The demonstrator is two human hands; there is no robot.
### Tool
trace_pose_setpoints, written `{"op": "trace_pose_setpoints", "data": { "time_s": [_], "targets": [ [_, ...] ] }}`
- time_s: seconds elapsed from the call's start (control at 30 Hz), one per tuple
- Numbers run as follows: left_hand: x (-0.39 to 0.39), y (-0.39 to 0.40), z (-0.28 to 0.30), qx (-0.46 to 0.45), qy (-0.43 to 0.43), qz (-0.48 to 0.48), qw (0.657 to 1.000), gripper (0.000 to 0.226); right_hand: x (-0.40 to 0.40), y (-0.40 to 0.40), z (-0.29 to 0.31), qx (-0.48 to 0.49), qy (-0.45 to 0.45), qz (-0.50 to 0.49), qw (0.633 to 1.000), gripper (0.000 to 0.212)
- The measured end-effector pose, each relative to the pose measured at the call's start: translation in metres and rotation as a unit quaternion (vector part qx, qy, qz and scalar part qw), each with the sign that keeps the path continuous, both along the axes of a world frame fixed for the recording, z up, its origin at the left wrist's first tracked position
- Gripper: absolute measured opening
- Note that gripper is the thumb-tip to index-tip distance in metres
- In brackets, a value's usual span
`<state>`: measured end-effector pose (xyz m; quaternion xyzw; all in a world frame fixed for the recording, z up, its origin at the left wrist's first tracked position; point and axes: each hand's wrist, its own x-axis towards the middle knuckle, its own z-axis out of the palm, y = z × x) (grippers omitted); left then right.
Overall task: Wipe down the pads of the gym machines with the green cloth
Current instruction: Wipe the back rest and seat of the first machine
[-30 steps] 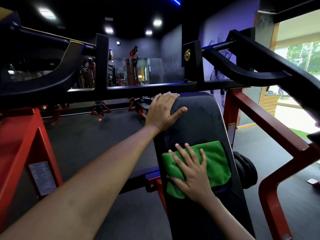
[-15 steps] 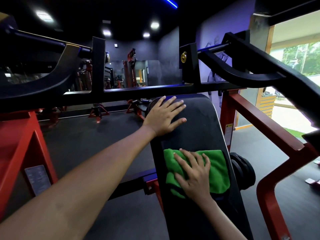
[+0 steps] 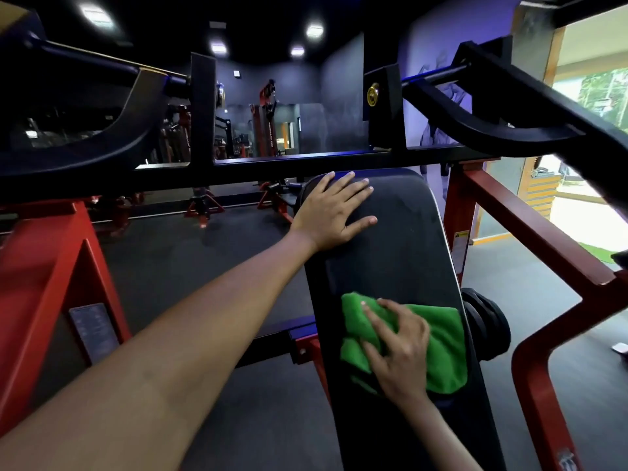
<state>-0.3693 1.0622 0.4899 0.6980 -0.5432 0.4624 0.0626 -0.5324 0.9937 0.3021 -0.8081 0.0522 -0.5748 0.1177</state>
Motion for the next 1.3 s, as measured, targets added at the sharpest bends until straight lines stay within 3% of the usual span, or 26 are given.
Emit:
{"op": "trace_pose_setpoints", "data": {
  "time_s": [0.1, 0.13, 0.23, 0.33, 0.43, 0.53, 0.6, 0.67, 0.77, 0.9, 0.97, 1.1, 1.17, 1.3],
  "targets": [
    [-0.001, 0.001, 0.000, 0.014, 0.008, 0.017, 1.000, 0.068, 0.015, -0.017, 0.031, 0.176, -0.053, -0.060, 0.981, 0.045],
    [-0.002, 0.002, 0.001, 0.018, 0.013, 0.020, 1.000, 0.069, 0.022, -0.017, 0.044, 0.195, -0.055, -0.066, 0.977, 0.045],
    [-0.005, 0.001, 0.003, 0.029, 0.026, 0.029, 0.999, 0.071, 0.031, 0.005, 0.059, 0.117, -0.021, -0.024, 0.993, 0.044],
    [-0.006, 0.003, 0.002, 0.039, 0.036, 0.050, 0.997, 0.074, 0.014, 0.029, 0.029, 0.011, 0.013, 0.023, 1.000, 0.050],
    [-0.011, 0.004, -0.004, 0.029, 0.041, 0.059, 0.997, 0.073, -0.004, 0.021, -0.004, -0.015, 0.024, 0.034, 0.999, 0.052],
    [-0.017, 0.005, -0.016, -0.016, 0.036, 0.047, 0.998, 0.065, 0.000, -0.002, 0.004, 0.077, -0.001, -0.017, 0.997, 0.047],
    [-0.020, 0.005, -0.028, -0.053, 0.032, 0.039, 0.997, 0.060, 0.012, -0.012, 0.033, 0.204, -0.036, -0.054, 0.977, 0.045],
    [-0.024, 0.006, -0.037, -0.086, 0.042, 0.031, 0.995, 0.055, 0.027, -0.011, 0.061, 0.263, -0.044, -0.068, 0.961, 0.046],
    [-0.030, 0.007, -0.043, -0.126, 0.058, 0.019, 0.990, 0.048, 0.032, 0.010, 0.061, 0.163, -0.028, -0.046, 0.985, 0.047],
    [-0.031, 0.008, -0.044, -0.145, 0.049, 0.016, 0.988, 0.048, 0.007, 0.009, 0.007, 0.051, -0.006, -0.018, 0.999, 0.047],
    [-0.033, 0.008, -0.044, -0.127, 0.039, 0.010, 0.991, 0.053, 0.003, -0.014, 0.007, 0.080, -0.015, -0.047, 0.996, 0.046],
    [-0.033, 0.007, -0.044, -0.110, 0.026, 0.014, 0.993, 0.057, 0.027, -0.051, 0.064, 0.297, -0.051, -0.108, 0.947, 0.038],
    [-0.033, 0.008, -0.045, -0.112, 0.033, 0.018, 0.993, 0.058, 0.040, -0.052, 0.086, 0.291, -0.044, -0.095, 0.951, 0.037],
    [-0.032, 0.008, -0.044, -0.122, 0.051, 0.014, 0.991, 0.057, 0.033, -0.034, 0.065, 0.147, -0.044, -0.060, 0.986, 0.044]
  ]
}}
